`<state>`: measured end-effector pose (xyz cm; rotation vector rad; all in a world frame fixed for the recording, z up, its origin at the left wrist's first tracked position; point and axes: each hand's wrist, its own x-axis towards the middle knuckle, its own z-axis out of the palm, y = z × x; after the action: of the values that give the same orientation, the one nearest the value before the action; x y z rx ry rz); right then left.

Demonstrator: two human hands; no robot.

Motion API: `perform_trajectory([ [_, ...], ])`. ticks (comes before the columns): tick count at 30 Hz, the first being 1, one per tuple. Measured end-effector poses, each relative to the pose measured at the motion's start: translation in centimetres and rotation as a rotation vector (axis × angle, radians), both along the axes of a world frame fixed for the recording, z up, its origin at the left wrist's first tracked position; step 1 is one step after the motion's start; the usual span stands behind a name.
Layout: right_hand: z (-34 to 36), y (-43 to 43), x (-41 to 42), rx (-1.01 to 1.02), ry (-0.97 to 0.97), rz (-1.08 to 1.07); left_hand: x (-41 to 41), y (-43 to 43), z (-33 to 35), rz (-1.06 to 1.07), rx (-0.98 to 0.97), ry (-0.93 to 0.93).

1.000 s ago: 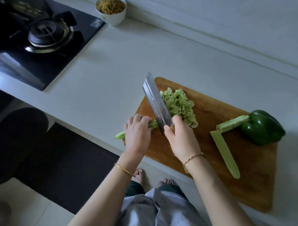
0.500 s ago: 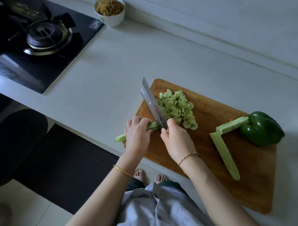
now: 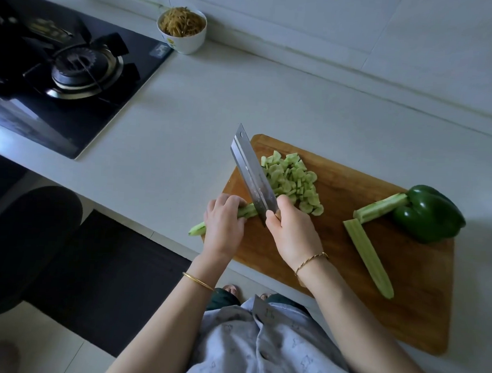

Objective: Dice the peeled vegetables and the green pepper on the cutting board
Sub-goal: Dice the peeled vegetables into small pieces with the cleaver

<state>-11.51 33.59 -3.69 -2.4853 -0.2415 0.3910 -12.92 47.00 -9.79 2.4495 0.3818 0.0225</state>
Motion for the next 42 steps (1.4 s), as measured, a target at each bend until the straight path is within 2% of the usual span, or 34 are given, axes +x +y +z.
perform_trajectory([
  [7, -0.7, 0.8, 0.0, -0.123, -0.007, 0.032, 0.0, -0.1, -0.2, 0.009, -0.007, -0.008],
  [19, -0.1, 0.0, 0.7, -0.001, -0.026, -0.032, 0.5, -0.4, -0.2, 0.002, -0.001, -0.011],
  [30, 0.1, -0.2, 0.7, 0.011, -0.027, -0.005, 0.5, -0.5, -0.1, 0.007, -0.005, -0.015],
  [42, -0.8, 0.5, 0.8, -0.115, 0.008, 0.057, 0.4, -0.2, -0.1, -0.013, -0.005, -0.011],
])
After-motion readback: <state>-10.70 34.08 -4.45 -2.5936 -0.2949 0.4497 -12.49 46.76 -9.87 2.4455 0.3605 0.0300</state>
